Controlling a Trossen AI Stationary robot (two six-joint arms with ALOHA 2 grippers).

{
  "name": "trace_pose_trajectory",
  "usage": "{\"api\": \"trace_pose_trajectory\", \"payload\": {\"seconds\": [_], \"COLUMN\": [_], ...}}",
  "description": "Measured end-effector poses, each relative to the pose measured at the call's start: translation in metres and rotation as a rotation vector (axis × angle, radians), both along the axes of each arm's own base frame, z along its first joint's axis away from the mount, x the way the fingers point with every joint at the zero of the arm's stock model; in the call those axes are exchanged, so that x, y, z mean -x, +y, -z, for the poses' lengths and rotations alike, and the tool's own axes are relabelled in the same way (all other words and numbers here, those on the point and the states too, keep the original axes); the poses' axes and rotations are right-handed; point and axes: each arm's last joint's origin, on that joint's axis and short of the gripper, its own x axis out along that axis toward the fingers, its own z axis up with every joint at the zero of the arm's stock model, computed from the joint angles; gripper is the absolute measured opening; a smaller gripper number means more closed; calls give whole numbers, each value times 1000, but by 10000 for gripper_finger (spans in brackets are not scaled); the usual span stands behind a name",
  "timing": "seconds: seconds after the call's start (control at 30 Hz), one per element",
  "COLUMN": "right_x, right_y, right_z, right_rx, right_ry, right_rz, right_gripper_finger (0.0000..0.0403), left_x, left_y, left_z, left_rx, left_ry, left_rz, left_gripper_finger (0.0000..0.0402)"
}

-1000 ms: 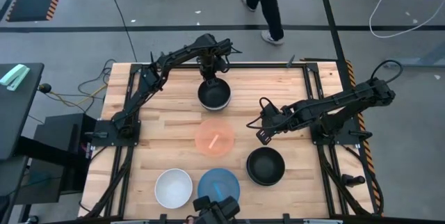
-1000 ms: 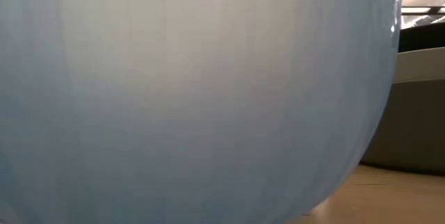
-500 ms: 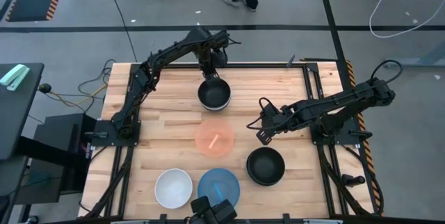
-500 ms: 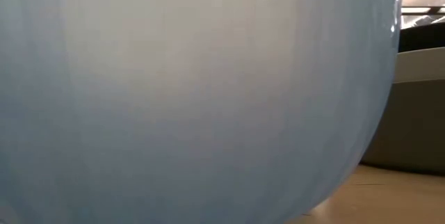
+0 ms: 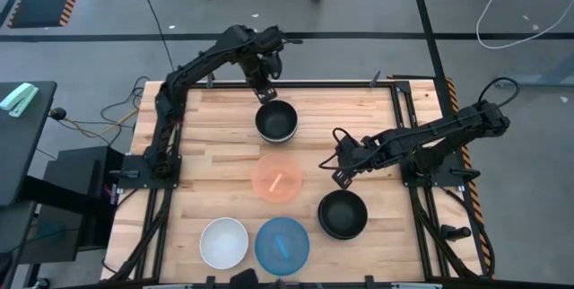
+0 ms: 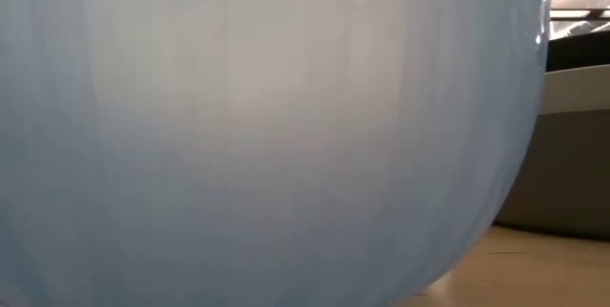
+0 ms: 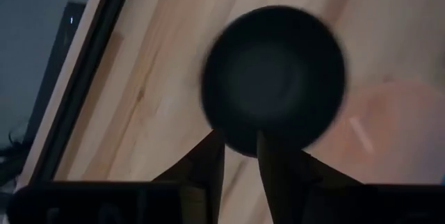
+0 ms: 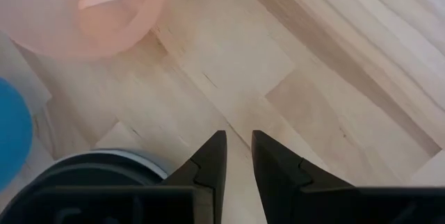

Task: Nest bowls inside each other
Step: Stack the white bowl on top of the top stacked bowls

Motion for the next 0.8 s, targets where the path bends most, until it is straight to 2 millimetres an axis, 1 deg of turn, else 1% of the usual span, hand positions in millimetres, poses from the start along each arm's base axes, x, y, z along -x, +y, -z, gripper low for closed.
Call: {"api": "trace_pose_trajectory", "payload": {"seconds": [0.27,0.47,0.57,0.63,0.7,0.73,0.8], "right_x": [0,-1,-1,-1,-2,-2,-2], "right_y": [0,-4,-4,-7,-8,-10,-13], "right_z": [0,0,0,0,0,0,-2], "right_rx": [25,40,46,50,56,59,64], "right_ry": [14,21,24,26,28,28,20], "right_rz": [-71,-92,-104,-106,-112,-115,-118], "right_gripper_finger": [77,77,77,77,77,77,77], "left_x": [17,32,40,46,52,56,63], "left_y": [-52,-92,-108,-116,-124,-128,-135], "left_z": [-50,-80,-91,-96,-95,-92,-78], "left_rx": [-36,-43,-42,-46,-31,-19,9], "left_ry": [-129,-218,-255,-270,-255,-238,-177], "left_rz": [5,44,46,37,36,30,19], "left_gripper_finger": [91,81,75,71,67,65,62]}}
